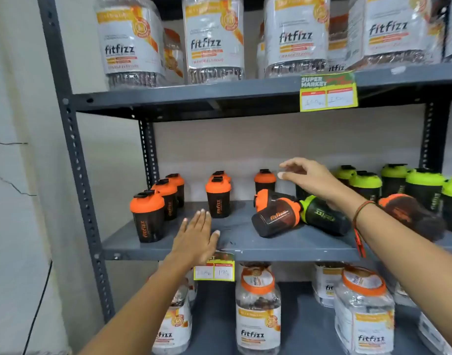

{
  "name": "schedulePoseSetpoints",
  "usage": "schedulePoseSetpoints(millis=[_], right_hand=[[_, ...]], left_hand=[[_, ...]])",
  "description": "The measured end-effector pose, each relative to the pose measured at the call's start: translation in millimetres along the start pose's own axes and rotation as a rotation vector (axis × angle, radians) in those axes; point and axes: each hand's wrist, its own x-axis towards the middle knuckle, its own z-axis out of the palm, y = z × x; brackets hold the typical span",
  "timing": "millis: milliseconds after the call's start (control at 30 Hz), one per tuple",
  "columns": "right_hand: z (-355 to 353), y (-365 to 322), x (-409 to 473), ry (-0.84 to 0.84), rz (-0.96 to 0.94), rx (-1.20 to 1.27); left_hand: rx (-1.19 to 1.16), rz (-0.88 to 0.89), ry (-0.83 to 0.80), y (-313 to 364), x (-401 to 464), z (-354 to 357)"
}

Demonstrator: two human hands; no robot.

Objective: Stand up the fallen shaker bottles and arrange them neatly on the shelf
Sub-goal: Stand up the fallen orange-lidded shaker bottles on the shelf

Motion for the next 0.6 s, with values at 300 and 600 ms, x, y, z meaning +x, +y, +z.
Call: schedulePoseSetpoints(millis=[300,600], right_hand=[[39,51,71,-0.043,0.005,-0.071],[97,80,137,-0.456,-0.059,-0.837]], left_hand=[[-0.005,-0.141,-0.334,-40,66,39],[-0.019,-0.098,-0.264,-44,59,45]])
